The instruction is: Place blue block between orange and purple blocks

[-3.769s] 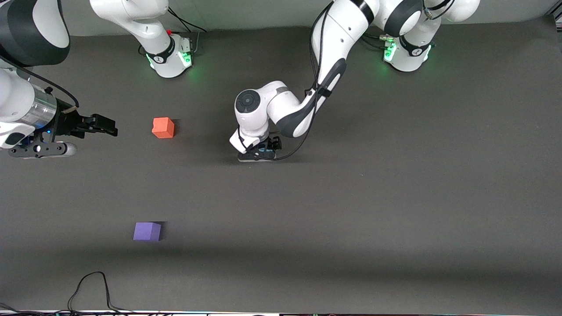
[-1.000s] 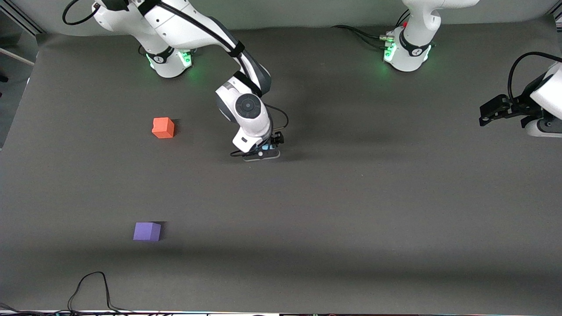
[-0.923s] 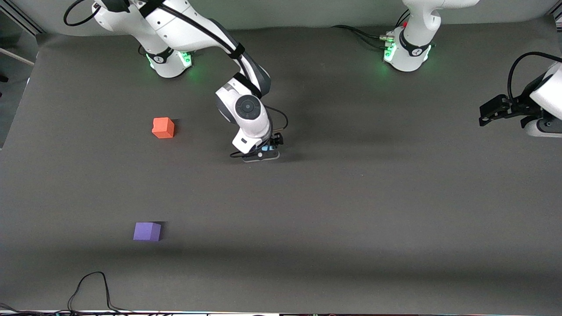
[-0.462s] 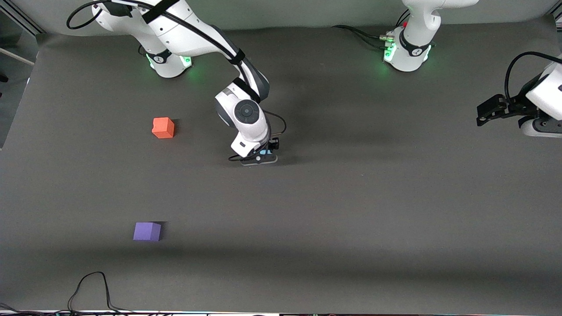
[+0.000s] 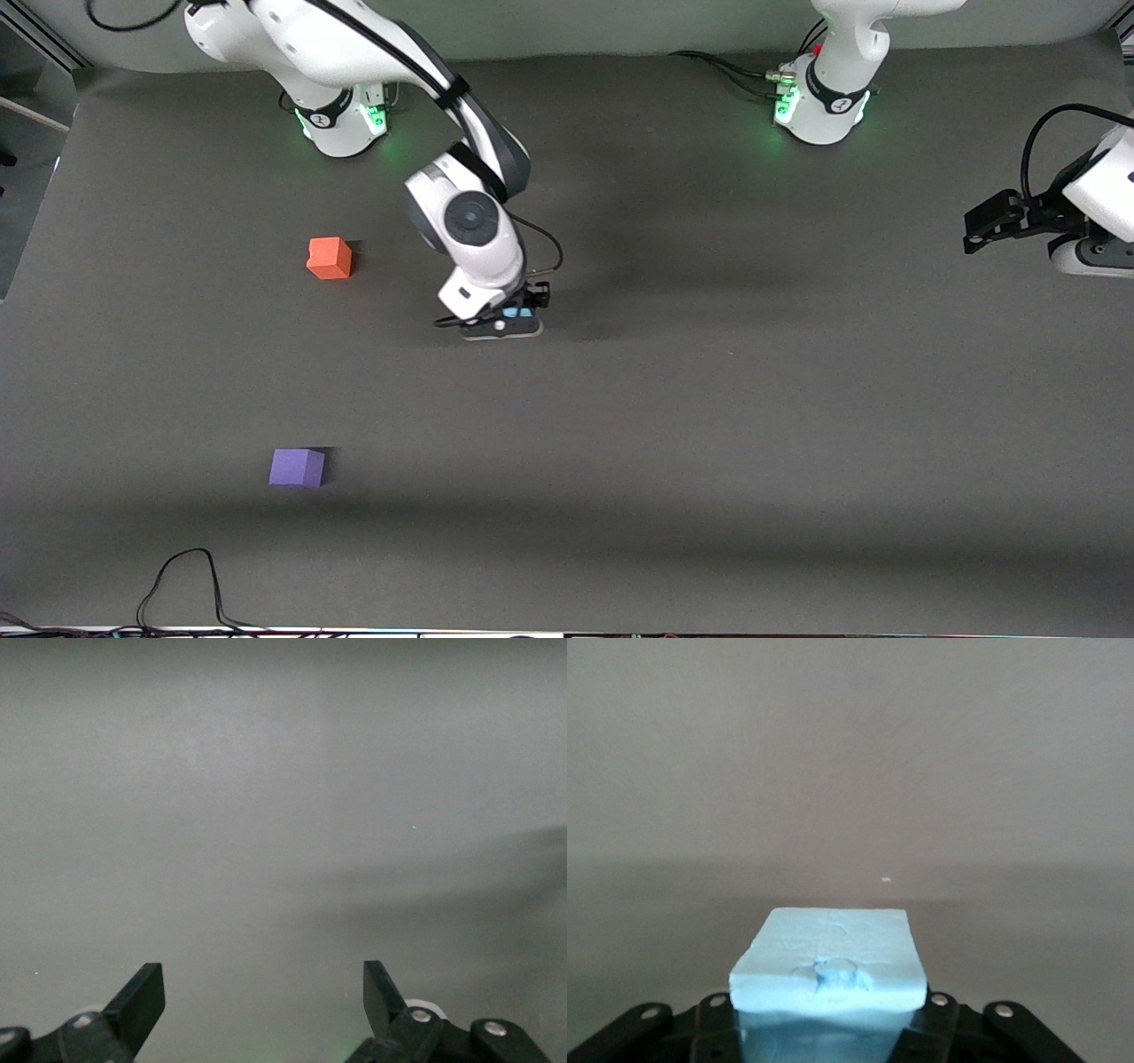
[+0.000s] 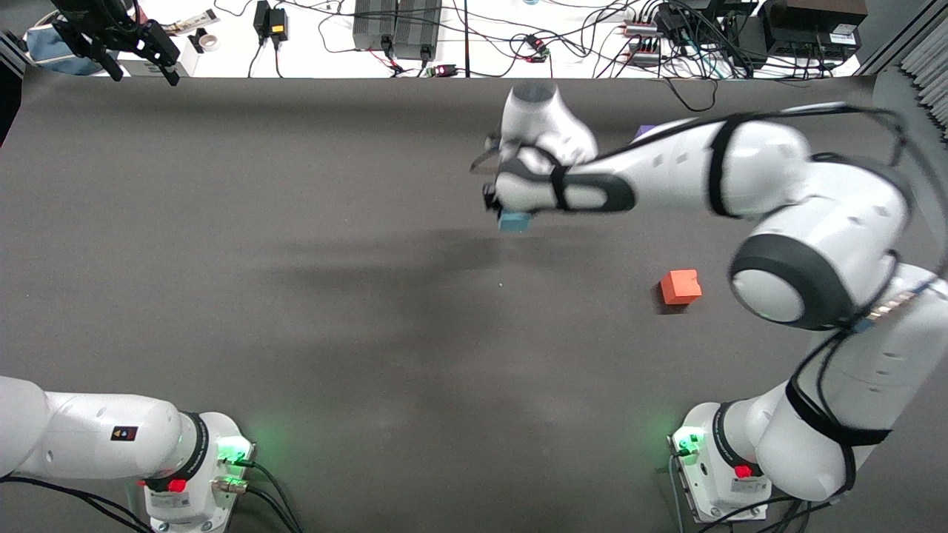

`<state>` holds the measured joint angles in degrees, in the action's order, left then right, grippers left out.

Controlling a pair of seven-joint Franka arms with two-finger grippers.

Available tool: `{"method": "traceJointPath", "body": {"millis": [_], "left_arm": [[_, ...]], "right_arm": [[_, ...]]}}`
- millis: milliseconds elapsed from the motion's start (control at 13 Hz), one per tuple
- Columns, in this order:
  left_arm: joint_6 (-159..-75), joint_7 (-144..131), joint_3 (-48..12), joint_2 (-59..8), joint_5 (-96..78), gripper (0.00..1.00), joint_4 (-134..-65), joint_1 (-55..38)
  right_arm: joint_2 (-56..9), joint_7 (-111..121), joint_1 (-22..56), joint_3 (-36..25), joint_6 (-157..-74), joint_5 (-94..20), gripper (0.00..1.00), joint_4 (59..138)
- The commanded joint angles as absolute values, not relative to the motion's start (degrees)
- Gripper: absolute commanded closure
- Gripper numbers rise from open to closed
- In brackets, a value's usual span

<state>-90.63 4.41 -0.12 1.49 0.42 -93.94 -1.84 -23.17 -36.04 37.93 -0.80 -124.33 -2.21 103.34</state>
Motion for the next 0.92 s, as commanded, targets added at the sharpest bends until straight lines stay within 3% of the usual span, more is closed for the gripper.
{"method": "traceJointPath", "body": {"millis": [0, 231, 615, 846], "left_arm": [[-89.74, 5.98, -0.79, 1.5, 0.7, 0.0, -93.43, -1.05], [-89.74, 6.06, -0.79, 1.23, 0.96, 0.0, -93.34, -1.23], [-90.09, 7.29, -0.97, 0.88, 1.23, 0.0, -92.9, -1.5], [-90.09, 7.29, -0.97, 0.79, 1.23, 0.0, -92.72, -1.5]], "right_arm": [[-15.48, -29.74, 32.63, -0.79, -106.07, -5.17, 0.38, 93.22], [-15.29, -26.03, 27.44, -0.88, -89.33, -6.06, 0.38, 78.96], [-11.52, -20.31, 21.28, -2.01, -87.98, -6.06, 0.38, 78.75], [-9.76, -13.55, 20.31, -6.76, -86.75, -6.07, 0.38, 79.71]]}}
